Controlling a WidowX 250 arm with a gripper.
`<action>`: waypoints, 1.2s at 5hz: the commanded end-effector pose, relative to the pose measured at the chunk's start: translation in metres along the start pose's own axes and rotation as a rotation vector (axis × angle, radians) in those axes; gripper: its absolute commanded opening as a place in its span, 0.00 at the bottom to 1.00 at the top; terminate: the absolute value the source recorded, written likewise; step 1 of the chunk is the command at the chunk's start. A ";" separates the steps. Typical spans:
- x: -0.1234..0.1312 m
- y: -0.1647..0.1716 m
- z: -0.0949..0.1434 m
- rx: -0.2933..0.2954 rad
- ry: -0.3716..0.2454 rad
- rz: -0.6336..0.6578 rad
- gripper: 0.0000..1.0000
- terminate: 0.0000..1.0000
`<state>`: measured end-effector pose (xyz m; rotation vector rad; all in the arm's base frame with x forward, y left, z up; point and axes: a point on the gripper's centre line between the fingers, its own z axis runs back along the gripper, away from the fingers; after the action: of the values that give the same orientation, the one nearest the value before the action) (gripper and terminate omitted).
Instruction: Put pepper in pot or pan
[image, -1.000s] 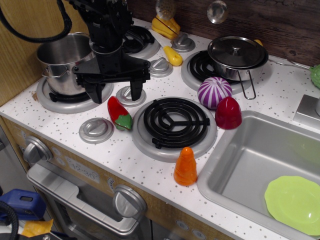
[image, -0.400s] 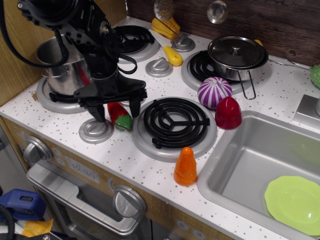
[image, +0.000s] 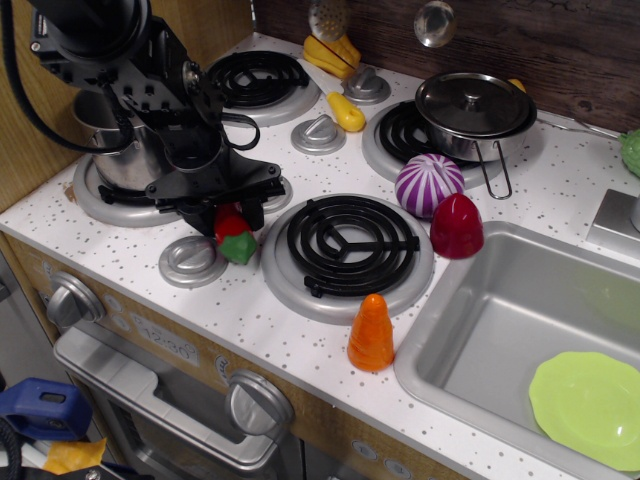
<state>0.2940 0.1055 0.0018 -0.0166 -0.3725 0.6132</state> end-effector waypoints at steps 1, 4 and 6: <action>0.011 -0.003 0.032 0.053 0.025 -0.018 0.00 0.00; 0.082 0.020 0.153 0.321 0.054 -0.269 0.00 0.00; 0.124 0.055 0.119 0.298 -0.148 -0.390 0.00 0.00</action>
<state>0.3220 0.2046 0.1266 0.3510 -0.4260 0.2551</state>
